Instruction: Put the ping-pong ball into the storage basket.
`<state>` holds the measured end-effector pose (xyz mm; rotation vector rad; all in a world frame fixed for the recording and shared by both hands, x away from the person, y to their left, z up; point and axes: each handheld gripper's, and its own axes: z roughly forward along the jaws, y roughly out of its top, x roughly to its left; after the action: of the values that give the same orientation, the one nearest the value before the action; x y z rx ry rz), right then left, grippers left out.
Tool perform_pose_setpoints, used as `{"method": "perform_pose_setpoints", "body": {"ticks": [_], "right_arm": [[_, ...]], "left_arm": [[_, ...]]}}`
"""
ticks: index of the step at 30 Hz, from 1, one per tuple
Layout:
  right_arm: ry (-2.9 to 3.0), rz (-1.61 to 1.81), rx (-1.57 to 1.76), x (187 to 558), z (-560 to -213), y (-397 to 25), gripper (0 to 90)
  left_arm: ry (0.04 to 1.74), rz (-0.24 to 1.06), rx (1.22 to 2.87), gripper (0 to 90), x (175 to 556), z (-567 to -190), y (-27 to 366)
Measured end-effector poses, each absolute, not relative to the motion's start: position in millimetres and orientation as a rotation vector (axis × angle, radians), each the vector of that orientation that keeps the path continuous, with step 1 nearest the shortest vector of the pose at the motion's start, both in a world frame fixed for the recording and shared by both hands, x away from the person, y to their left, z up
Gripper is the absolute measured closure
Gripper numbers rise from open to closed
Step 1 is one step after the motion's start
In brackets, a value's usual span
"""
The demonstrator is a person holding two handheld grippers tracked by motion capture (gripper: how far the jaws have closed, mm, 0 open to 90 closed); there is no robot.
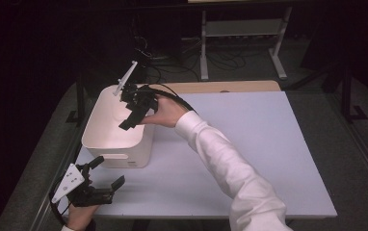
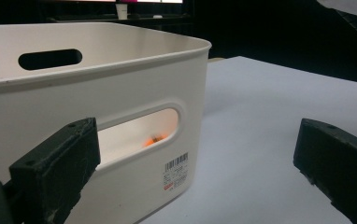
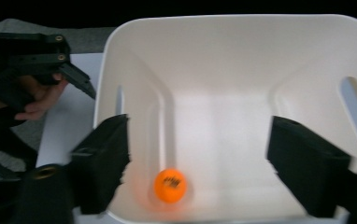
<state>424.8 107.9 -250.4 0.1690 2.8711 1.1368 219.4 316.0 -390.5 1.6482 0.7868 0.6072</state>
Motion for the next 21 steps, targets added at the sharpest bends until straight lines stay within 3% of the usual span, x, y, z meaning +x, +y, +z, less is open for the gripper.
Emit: {"method": "perform_pose_setpoints", "body": {"ticks": [2,5,21], "right_arm": [[2.853,1.139,0.198,424.9,-248.5,101.6,11.3],[2.819,1.164,0.276,425.3,-247.5,92.8,0.0],[2.704,1.291,0.334,422.0,-246.8,49.7,0.0]], "left_arm": [[0.785,0.608,1.652,0.2,219.6,-390.5,316.1],[0.791,0.603,1.658,0.2,219.7,-390.6,315.5],[0.794,0.602,1.650,0.2,221.9,-391.9,312.5]]}}
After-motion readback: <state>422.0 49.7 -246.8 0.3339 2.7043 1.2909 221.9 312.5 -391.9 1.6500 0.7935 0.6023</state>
